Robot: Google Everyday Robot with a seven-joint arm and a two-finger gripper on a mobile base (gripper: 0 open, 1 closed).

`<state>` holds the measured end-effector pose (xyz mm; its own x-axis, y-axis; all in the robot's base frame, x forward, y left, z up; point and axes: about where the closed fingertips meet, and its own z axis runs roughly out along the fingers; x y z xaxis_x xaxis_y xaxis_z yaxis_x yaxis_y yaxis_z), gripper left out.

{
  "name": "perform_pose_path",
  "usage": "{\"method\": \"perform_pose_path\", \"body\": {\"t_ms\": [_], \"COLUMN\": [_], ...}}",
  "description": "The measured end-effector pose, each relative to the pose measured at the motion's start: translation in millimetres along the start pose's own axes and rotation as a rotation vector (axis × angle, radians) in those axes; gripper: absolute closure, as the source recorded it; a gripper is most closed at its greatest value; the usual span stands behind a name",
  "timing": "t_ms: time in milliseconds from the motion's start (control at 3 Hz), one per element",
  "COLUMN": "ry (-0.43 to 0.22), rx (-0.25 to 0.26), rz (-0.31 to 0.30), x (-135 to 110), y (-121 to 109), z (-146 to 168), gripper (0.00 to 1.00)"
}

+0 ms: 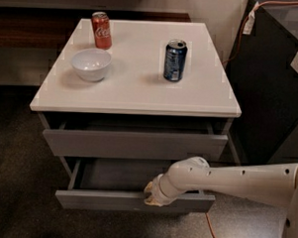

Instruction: Open middle drawer

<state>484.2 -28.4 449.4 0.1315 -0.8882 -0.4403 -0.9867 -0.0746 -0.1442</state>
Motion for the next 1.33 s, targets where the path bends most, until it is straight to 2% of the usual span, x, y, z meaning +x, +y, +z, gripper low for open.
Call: {"method": "perform_pose_path", "body": {"t_ms": [333, 667, 1000, 1333], "ry": [0.0, -0.014, -0.014, -0.045], "rx": [0.0, -0.026, -0.026, -0.087], "rz": [0.0, -0.007, -0.007, -0.022], "x": [1.3, -3.1, -3.0, -13.2], "y": [0.1, 8.9, 8.9, 29.7], "z": [-0.6, -0.2, -0.2, 1.7], "gripper": [0.63, 0.58, 0.82, 1.0]}}
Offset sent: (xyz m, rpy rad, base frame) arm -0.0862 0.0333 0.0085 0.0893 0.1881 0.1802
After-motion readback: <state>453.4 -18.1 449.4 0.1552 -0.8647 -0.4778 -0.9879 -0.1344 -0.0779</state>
